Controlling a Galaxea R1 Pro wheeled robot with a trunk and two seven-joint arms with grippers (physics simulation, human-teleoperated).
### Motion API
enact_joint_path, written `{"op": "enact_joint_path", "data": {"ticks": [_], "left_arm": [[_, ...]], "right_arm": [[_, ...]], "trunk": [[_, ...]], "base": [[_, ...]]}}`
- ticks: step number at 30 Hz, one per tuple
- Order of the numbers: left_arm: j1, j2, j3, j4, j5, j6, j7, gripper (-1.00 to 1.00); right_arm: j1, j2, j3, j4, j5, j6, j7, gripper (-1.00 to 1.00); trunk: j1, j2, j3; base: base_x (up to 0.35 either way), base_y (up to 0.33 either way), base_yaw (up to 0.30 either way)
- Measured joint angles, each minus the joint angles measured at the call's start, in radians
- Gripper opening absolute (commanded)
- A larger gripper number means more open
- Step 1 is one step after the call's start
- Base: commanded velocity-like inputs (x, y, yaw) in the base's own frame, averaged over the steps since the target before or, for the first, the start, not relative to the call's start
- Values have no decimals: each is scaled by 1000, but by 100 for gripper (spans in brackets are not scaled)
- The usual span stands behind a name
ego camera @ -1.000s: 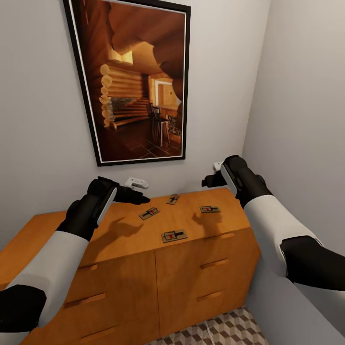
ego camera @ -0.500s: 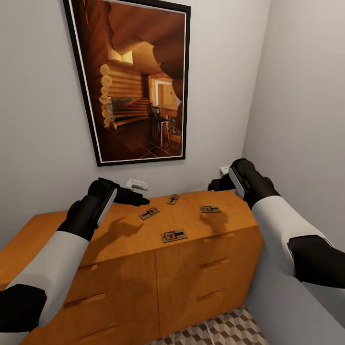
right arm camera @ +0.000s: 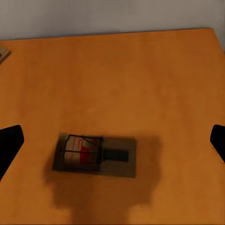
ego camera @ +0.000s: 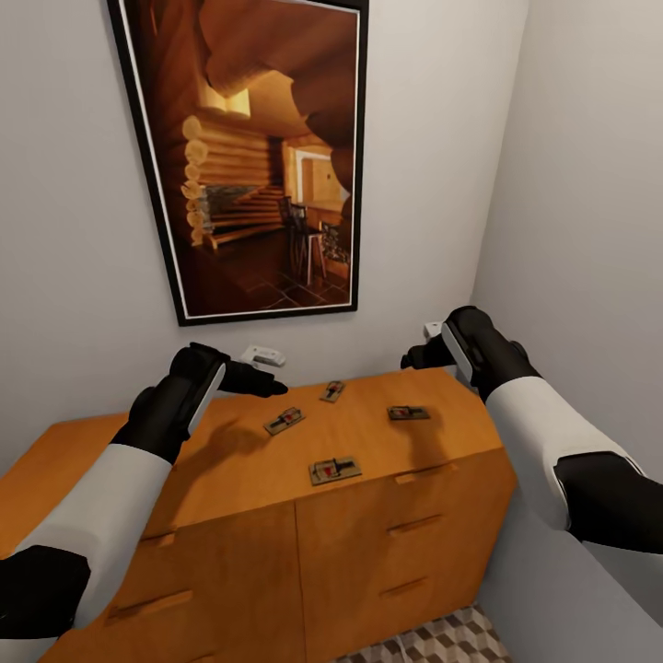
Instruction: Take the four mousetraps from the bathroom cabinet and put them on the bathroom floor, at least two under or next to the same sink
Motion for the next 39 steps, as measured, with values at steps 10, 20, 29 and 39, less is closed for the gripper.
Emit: {"op": "enact_joint_path", "data": {"ticks": [10, 20, 29, 39], "left_arm": [[0, 0, 0, 8, 0, 0, 0, 100], [0, 0, 0, 36, -1, 0, 0, 100], [0, 0, -3, 115, -4, 2, 3, 100], [0, 0, -4, 191, -10, 4, 5, 100]], "right_arm": [[0, 0, 0, 0, 2, 0, 0, 100], [0, 0, 0, 0, 3, 0, -1, 100], [0, 0, 0, 0, 3, 0, -3, 100], [0, 0, 0, 0, 4, 0, -6, 100]], "trunk": [[0, 0, 0], [0, 0, 0], [0, 0, 0], [0, 0, 0]], "base": [[47, 0, 0], [6, 0, 0], [0, 0, 0], [0, 0, 0]]}}
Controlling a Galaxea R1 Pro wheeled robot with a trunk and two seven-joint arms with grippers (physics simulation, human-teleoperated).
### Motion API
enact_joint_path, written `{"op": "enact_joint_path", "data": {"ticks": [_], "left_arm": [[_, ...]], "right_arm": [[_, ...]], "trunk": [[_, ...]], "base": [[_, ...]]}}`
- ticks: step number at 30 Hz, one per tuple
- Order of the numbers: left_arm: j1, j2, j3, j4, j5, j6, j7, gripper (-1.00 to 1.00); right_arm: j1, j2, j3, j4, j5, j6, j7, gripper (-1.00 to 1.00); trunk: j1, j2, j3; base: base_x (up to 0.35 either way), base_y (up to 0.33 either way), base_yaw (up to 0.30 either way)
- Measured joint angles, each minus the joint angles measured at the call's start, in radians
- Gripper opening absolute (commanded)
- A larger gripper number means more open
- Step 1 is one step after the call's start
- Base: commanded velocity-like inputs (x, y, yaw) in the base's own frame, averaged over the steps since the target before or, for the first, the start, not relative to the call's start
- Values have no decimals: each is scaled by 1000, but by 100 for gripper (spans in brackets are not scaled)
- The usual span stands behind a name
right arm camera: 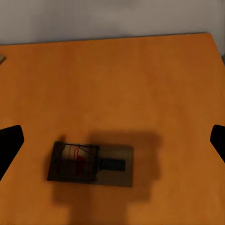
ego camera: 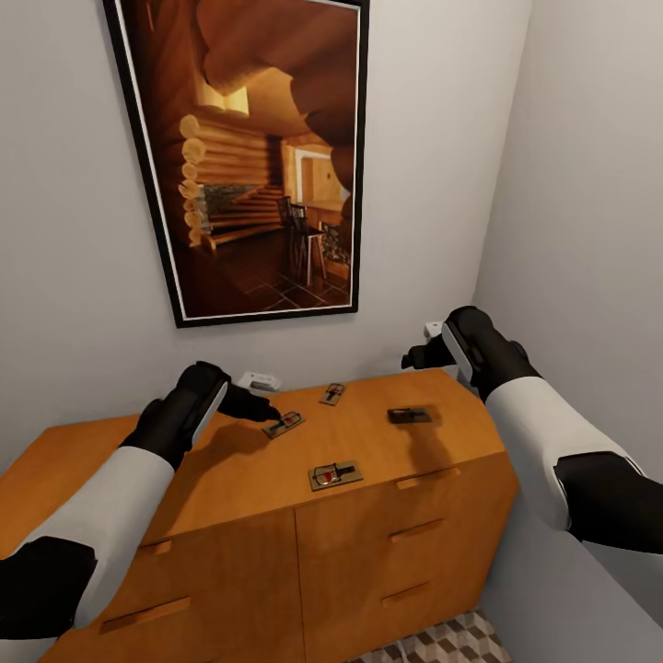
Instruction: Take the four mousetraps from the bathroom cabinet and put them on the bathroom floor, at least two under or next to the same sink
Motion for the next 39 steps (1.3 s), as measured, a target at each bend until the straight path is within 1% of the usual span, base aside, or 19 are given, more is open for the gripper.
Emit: {"op": "enact_joint_path", "data": {"ticks": [13, 20, 22, 26, 29, 32, 39], "left_arm": [[0, -4, 1, 6, -2, -1, 0, 100], [0, -22, 1, 5, -6, 0, 2, 100], [0, -14, 12, -6, 0, -5, -2, 100], [1, -13, 35, -8, 1, -5, -2, 100], [0, -12, 34, -9, 1, -4, -1, 100], [1, -11, 42, -21, 1, -3, -1, 100], [0, -11, 76, -61, 0, 2, 0, 100]], "right_arm": [[0, 1, 0, 0, 4, 0, -2, 100], [0, 1, -1, 0, 5, 0, -3, 100], [-3, 6, -5, 11, 15, 0, -6, 100], [-3, 7, -5, 16, 19, 0, -6, 100], [-3, 8, -5, 16, 19, 0, -6, 100], [-3, 5, -3, 19, 21, 0, -6, 100], [-3, 1, -1, 22, 27, 0, -7, 100]], "trunk": [[0, 0, 0], [0, 0, 0], [0, 0, 0], [0, 0, 0], [0, 0, 0], [0, 0, 0], [0, 0, 0]], "base": [[0, 0, 0], [0, 0, 0], [0, 0, 0], [0, 0, 0], [0, 0, 0], [0, 0, 0], [0, 0, 0]]}}
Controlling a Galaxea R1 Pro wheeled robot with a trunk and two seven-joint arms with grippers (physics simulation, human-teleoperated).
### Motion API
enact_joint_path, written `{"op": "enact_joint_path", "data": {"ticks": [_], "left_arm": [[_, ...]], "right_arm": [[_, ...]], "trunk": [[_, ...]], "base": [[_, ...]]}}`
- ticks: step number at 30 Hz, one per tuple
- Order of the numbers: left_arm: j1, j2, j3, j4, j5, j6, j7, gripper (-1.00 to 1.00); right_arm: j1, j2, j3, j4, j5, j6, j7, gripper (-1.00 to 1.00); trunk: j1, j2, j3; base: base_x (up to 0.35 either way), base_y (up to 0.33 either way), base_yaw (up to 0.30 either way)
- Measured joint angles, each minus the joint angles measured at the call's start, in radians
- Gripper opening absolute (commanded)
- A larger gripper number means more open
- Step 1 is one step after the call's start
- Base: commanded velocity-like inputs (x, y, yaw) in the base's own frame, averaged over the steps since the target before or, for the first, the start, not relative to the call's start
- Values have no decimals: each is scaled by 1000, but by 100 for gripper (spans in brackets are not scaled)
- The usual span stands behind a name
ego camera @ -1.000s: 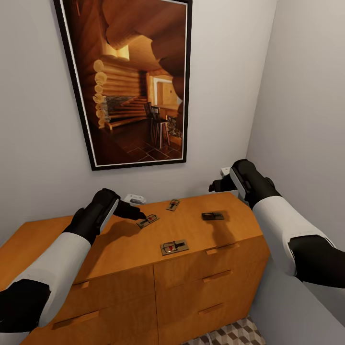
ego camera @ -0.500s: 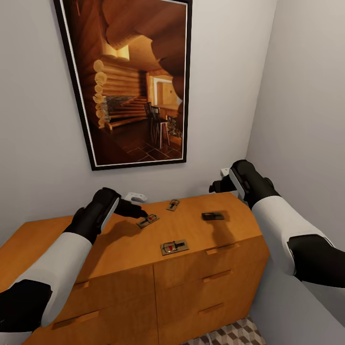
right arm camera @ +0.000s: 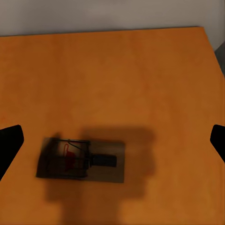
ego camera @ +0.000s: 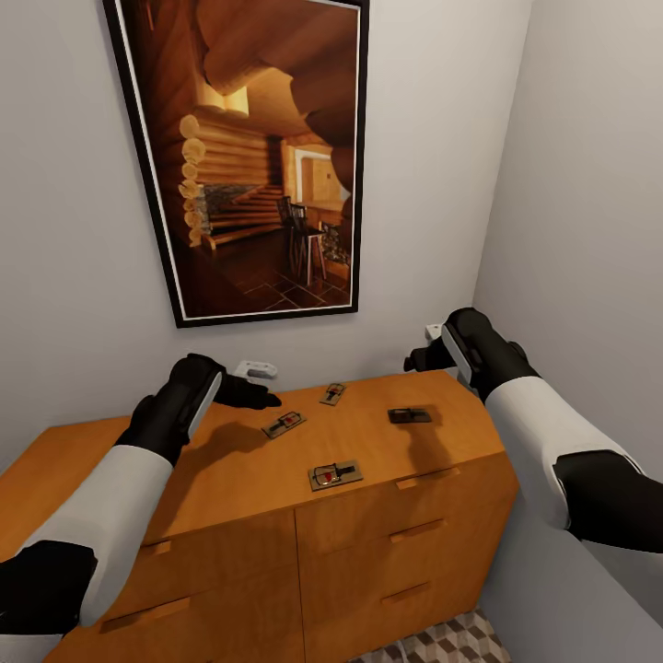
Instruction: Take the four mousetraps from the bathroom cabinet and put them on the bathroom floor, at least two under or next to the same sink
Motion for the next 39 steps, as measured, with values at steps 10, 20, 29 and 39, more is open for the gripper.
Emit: {"op": "enact_joint_path", "data": {"ticks": [10, 20, 29, 39], "left_arm": [[0, 1, 18, -34, -2, 2, 1, 100], [0, 0, 20, -37, -2, 2, 1, 100], [0, 0, 19, -37, -4, 1, 1, 100], [0, 0, 19, -38, -6, 1, 1, 100]], "right_arm": [[0, -4, 1, 1, 2, 0, 0, 100], [0, -4, 1, 2, 2, 0, 0, 100], [0, -5, 1, 2, -2, 0, 0, 100], [0, -5, 2, 2, -1, 0, 0, 100]], "trunk": [[0, 0, 0], [0, 0, 0], [0, 0, 0], [0, 0, 0]], "base": [[0, 0, 0], [0, 0, 0], [0, 0, -70], [0, 0, -219]]}}
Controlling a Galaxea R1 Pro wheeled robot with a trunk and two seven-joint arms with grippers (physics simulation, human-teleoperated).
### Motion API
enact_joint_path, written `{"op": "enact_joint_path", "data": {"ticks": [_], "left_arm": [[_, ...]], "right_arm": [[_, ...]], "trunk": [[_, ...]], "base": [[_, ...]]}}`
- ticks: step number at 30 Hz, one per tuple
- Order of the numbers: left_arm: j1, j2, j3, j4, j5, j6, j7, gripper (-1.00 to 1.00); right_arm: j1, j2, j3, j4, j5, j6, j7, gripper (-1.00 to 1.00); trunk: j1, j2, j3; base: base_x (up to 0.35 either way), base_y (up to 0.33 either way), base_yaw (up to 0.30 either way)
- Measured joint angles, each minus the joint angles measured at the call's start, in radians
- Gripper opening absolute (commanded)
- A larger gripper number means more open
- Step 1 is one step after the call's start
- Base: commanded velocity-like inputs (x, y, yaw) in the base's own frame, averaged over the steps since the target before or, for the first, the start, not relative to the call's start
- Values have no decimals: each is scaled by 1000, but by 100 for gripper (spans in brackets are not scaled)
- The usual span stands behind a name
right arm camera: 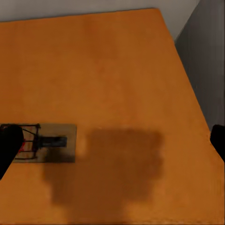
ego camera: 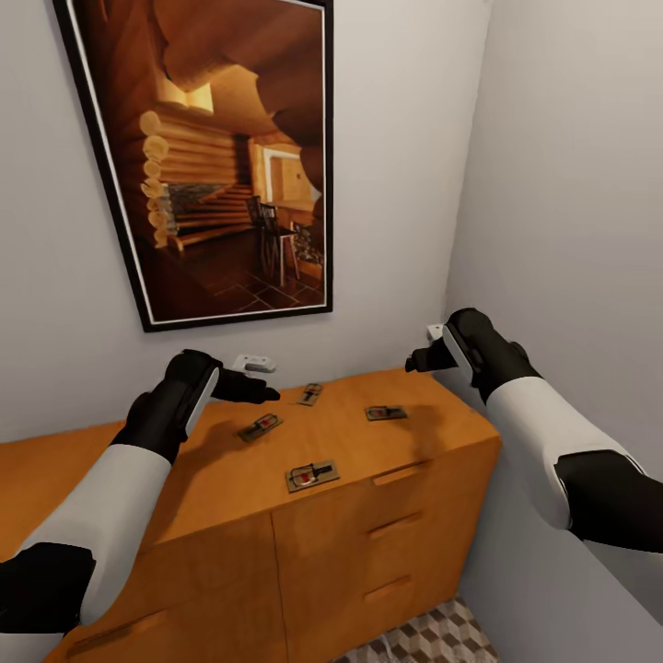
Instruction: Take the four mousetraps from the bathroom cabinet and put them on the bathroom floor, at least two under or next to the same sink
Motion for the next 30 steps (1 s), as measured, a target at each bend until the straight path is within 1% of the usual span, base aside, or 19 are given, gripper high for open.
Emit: {"op": "enact_joint_path", "data": {"ticks": [8, 16, 22, 30], "left_arm": [[0, 0, 0, 0, -1, 0, 0, 100], [0, 0, -1, 0, -2, 0, 0, 100], [0, 0, -1, 0, -3, 1, 0, 100], [0, 0, -2, -1, -2, 1, 0, 100]], "right_arm": [[0, 0, 0, 0, -2, 0, 0, 100], [0, -1, -1, 1, -2, 0, 0, 100], [0, -2, -1, 1, -2, 0, 0, 100], [0, -2, -1, 1, -2, -1, 0, 100]], "trunk": [[0, 0, 0], [0, 0, 0], [0, 0, 0], [0, 0, 0]], "base": [[0, 0, -212], [0, 33, -67], [0, 218, -14], [0, 295, -4]]}}
